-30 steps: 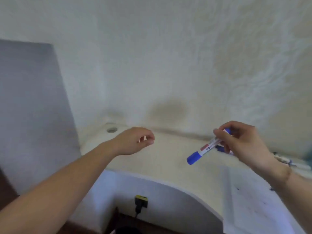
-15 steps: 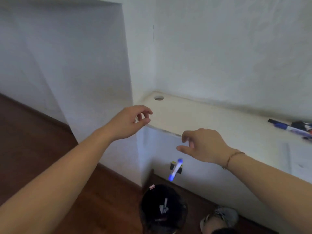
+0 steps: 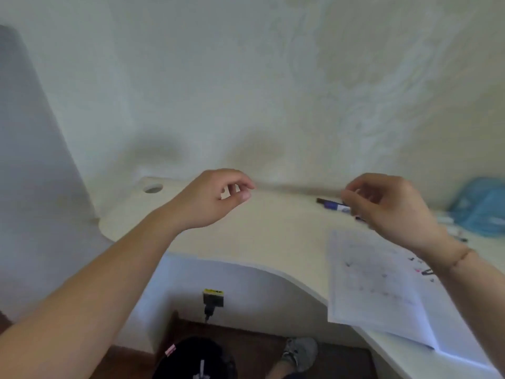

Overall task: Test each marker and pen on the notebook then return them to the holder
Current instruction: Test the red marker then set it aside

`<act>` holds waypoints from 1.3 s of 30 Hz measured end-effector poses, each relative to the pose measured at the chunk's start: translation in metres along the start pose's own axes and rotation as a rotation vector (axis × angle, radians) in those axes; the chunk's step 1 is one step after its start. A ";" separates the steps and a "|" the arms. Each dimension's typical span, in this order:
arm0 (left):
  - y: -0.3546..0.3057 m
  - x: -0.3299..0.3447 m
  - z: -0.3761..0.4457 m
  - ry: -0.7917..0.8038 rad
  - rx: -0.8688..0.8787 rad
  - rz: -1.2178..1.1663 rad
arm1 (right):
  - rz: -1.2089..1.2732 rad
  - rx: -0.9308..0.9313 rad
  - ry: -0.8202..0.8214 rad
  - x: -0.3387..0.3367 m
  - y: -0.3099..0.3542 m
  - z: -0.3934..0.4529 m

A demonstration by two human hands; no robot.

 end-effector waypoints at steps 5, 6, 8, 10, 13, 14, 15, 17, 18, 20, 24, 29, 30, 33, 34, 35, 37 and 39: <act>-0.067 0.101 0.076 0.145 0.196 -0.080 | -0.165 0.358 -0.118 -0.065 -0.161 -0.033; -0.076 0.124 0.088 0.186 0.227 -0.063 | -0.243 0.429 -0.124 -0.073 -0.191 -0.044; -0.091 0.171 0.111 0.246 0.291 0.069 | -0.362 0.546 -0.102 -0.080 -0.244 -0.064; -0.099 0.213 0.133 0.253 0.326 0.182 | -0.438 0.577 -0.057 -0.077 -0.281 -0.073; -0.099 0.262 0.160 0.240 0.309 0.248 | -0.544 0.504 0.000 -0.069 -0.303 -0.063; -0.095 0.275 0.165 0.240 0.306 0.283 | -0.582 0.481 0.005 -0.067 -0.306 -0.056; -0.090 0.286 0.169 0.241 0.305 0.314 | -0.614 0.449 0.016 -0.062 -0.308 -0.048; -0.079 0.299 0.172 0.242 0.295 0.338 | -0.637 0.401 0.070 -0.048 -0.310 -0.035; -0.074 0.303 0.173 0.241 0.284 0.328 | -0.635 0.395 0.112 -0.042 -0.313 -0.031; -0.068 0.307 0.173 0.236 0.280 0.279 | -0.612 0.395 0.149 -0.037 -0.317 -0.025; -0.076 0.311 0.160 0.240 0.366 0.252 | -0.675 0.293 0.093 -0.048 -0.302 -0.017; -0.110 0.304 0.148 0.156 0.476 0.240 | -0.034 0.361 -0.176 -0.085 -0.258 -0.050; -0.120 0.304 0.141 0.147 0.523 0.205 | 0.174 0.364 -0.238 -0.089 -0.245 -0.062; -0.147 0.313 0.109 0.251 0.592 0.022 | 0.713 0.360 -0.253 -0.078 -0.211 -0.091; -0.152 0.318 0.101 0.307 0.585 -0.030 | 0.727 0.343 -0.258 -0.077 -0.205 -0.096; -0.155 0.322 0.095 0.353 0.576 -0.075 | 0.674 0.335 -0.266 -0.078 -0.203 -0.098; -0.157 0.326 0.092 0.410 0.553 -0.167 | 0.578 0.342 -0.244 -0.076 -0.206 -0.099; -0.155 0.328 0.094 0.428 0.531 -0.220 | 0.590 0.344 -0.165 -0.066 -0.205 -0.100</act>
Point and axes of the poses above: each hand's wrist, its own z-axis towards the middle knuckle, its own x-axis out of the palm, y = z × x, the point moved 9 cm from there along z, towards the middle knuckle, and after that the axes turned 12 degrees about -z, right-handed, at the moved point
